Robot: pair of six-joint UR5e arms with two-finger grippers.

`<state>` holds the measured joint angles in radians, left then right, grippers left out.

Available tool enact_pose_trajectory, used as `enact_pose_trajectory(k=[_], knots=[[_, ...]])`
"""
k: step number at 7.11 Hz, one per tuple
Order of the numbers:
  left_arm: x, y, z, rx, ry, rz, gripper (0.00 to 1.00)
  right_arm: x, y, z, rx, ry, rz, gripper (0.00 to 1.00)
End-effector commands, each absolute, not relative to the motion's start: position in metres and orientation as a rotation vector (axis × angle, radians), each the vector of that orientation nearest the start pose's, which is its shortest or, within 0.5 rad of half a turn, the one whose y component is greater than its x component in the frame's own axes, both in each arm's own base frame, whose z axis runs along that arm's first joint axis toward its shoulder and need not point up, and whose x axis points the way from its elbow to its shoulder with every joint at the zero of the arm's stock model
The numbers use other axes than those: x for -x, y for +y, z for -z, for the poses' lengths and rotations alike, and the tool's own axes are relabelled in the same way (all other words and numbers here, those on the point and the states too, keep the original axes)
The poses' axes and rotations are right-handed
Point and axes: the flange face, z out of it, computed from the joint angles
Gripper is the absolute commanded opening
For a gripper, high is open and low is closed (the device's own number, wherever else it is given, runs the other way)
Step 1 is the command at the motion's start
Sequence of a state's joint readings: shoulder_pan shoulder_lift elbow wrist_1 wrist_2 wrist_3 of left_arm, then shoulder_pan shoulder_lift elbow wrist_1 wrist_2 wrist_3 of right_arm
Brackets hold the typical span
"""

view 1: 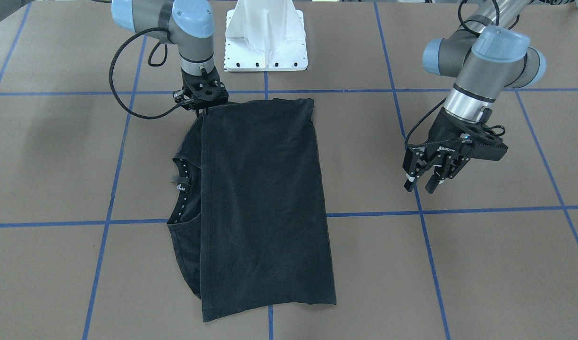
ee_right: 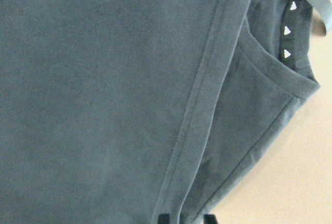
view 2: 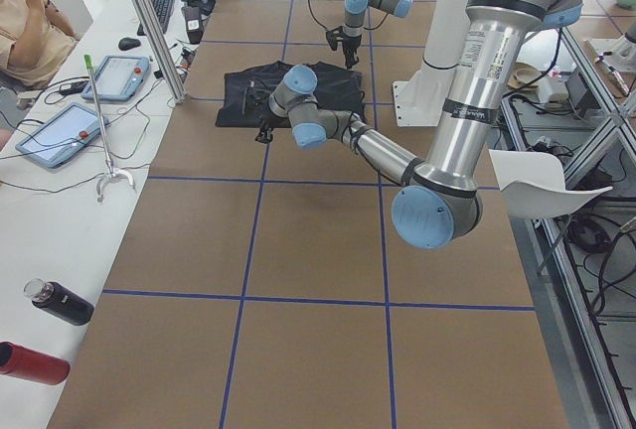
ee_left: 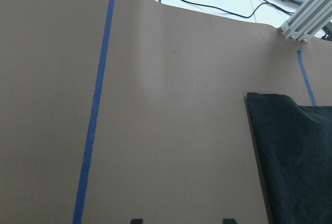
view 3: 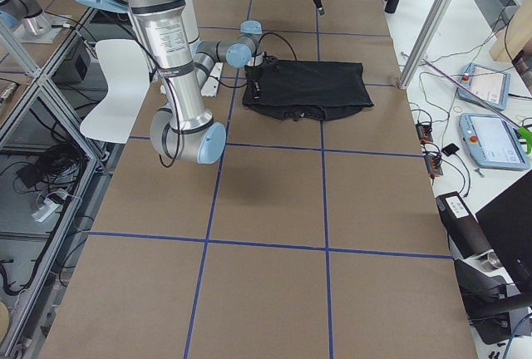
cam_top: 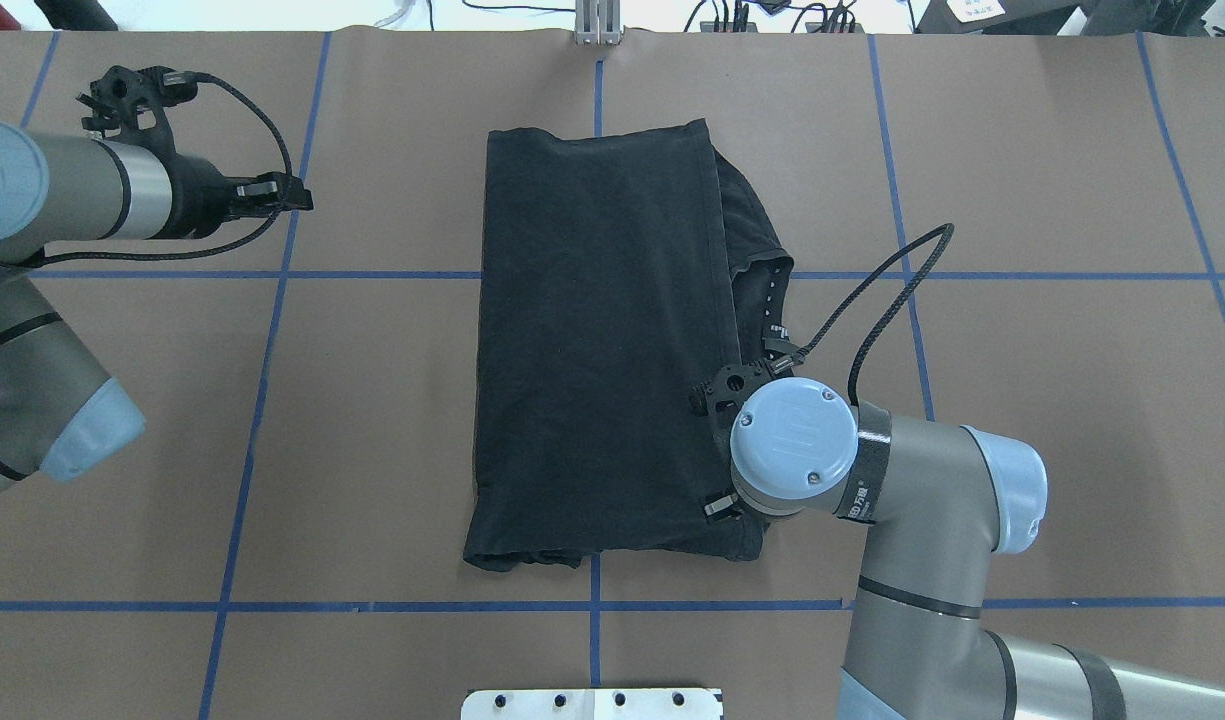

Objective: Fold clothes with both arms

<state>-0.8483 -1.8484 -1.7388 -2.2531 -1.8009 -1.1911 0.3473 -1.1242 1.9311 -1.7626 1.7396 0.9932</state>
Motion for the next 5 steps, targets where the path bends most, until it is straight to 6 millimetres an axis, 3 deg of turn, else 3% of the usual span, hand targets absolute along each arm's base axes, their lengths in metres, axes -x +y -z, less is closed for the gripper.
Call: enact_pose_trajectory(k=[1,3,4,5], knots=[[-0.314,-0.523,-0.351,-0.481,1.045,0.290,0.60,0.515,-0.313,-0.282,-0.066,-0.643,0.077,0.97],[-0.314,-0.522,-0.350,-0.477,1.047,0.296,0.60,0.513,-0.313,-0.290,0.054,-0.754,-0.344,0.94],[-0.315,-0.521,-0.350,-0.475,1.050,0.297,0.60,0.506,-0.308,-0.309,0.135,-0.827,-0.560,0.88],[-0.315,-0.521,-0.350,-0.475,1.050,0.297,0.60,0.513,-0.298,-0.310,0.138,-0.855,-0.674,0.86]])
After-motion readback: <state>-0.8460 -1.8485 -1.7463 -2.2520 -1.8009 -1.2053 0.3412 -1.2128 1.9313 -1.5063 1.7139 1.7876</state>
